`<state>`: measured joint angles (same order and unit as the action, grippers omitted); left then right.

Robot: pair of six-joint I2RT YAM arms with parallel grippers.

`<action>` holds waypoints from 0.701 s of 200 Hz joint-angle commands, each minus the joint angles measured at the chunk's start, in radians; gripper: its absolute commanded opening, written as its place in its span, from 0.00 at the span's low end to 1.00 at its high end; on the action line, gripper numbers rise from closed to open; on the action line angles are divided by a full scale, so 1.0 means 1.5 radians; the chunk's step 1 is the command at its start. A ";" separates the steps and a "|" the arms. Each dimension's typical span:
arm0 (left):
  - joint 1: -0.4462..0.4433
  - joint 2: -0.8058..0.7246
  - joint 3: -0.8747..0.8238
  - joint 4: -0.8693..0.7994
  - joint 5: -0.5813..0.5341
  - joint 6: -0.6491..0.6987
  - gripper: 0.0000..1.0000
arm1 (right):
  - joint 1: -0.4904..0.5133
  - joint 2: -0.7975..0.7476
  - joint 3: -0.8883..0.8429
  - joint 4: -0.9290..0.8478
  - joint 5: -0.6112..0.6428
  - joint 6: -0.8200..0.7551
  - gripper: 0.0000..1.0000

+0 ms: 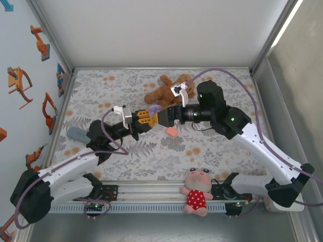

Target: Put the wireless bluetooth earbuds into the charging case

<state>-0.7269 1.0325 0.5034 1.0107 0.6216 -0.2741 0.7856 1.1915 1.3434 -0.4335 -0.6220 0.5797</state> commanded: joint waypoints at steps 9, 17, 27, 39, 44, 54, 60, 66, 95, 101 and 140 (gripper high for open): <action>-0.003 0.011 0.024 0.043 0.019 -0.019 0.01 | -0.004 0.009 0.023 0.055 -0.065 0.011 0.87; -0.003 0.014 0.024 0.050 0.020 -0.023 0.01 | -0.004 0.012 0.025 0.056 -0.065 0.006 0.87; -0.003 0.019 0.024 0.055 0.021 -0.027 0.01 | -0.004 0.014 0.027 0.059 -0.064 0.001 0.87; -0.003 0.021 0.026 0.055 0.023 -0.029 0.01 | -0.004 0.017 0.030 0.060 -0.066 -0.003 0.87; -0.004 0.021 0.027 0.054 0.023 -0.029 0.01 | -0.004 0.018 0.033 0.060 -0.067 -0.007 0.87; -0.004 0.022 0.028 0.051 0.024 -0.029 0.01 | -0.005 0.017 0.036 0.062 -0.067 -0.014 0.86; -0.003 0.023 0.028 0.050 0.024 -0.030 0.01 | -0.005 0.016 0.037 0.063 -0.067 -0.020 0.86; -0.003 0.023 0.027 0.051 0.024 -0.030 0.01 | -0.005 0.014 0.038 0.064 -0.067 -0.026 0.86; -0.003 0.025 0.027 0.047 0.024 -0.028 0.01 | -0.005 0.000 0.032 0.084 -0.067 -0.057 0.86; -0.003 0.025 0.026 0.045 0.023 -0.028 0.01 | -0.005 -0.003 0.028 0.094 -0.067 -0.060 0.86; -0.003 0.020 0.023 0.033 0.018 -0.022 0.01 | -0.004 -0.027 -0.012 0.163 -0.076 -0.066 0.86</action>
<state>-0.7273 1.0657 0.5152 1.0618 0.6453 -0.3012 0.7799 1.2003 1.3457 -0.3065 -0.6926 0.5140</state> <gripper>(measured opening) 0.193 0.857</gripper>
